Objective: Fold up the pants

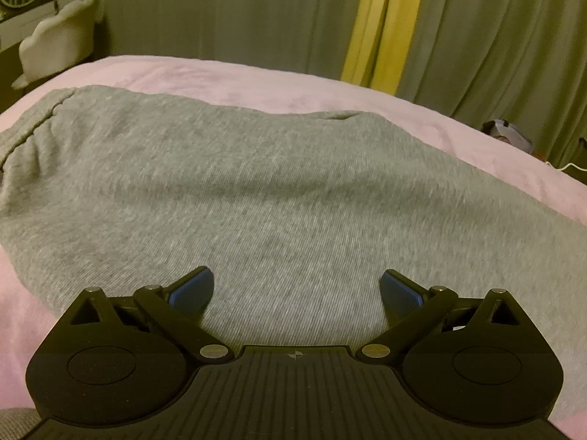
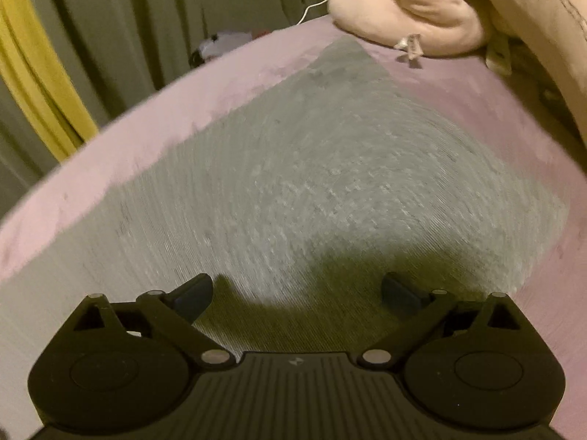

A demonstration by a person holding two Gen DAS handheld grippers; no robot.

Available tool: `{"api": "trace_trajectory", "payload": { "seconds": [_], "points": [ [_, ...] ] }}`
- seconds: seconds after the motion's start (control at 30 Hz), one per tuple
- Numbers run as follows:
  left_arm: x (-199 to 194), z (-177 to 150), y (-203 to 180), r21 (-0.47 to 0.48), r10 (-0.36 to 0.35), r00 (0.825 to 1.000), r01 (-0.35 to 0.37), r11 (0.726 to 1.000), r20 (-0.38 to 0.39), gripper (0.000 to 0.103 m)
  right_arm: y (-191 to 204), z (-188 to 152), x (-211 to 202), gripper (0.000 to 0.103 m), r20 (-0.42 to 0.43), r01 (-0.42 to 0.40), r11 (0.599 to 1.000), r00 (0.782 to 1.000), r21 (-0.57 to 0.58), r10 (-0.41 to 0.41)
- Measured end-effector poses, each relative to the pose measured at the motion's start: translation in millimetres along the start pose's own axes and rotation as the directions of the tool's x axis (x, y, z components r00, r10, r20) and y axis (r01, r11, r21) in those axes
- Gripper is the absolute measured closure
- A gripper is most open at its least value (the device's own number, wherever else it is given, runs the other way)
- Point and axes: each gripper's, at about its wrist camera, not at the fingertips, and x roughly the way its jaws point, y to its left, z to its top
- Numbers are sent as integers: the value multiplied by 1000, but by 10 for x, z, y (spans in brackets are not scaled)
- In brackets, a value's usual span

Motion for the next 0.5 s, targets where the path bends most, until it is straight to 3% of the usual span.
{"api": "trace_trajectory", "payload": {
  "seconds": [0.17,0.5],
  "points": [
    [8,-1,-10,9,4,1000,-4,1000,0,1,282,-30,92,4,-24,139,974,989,-179,-146],
    [-38,-1,41,-17,-2,1000,2,1000,21,1,270,-27,112,4,-31,146,974,988,-174,-153]
  ]
}}
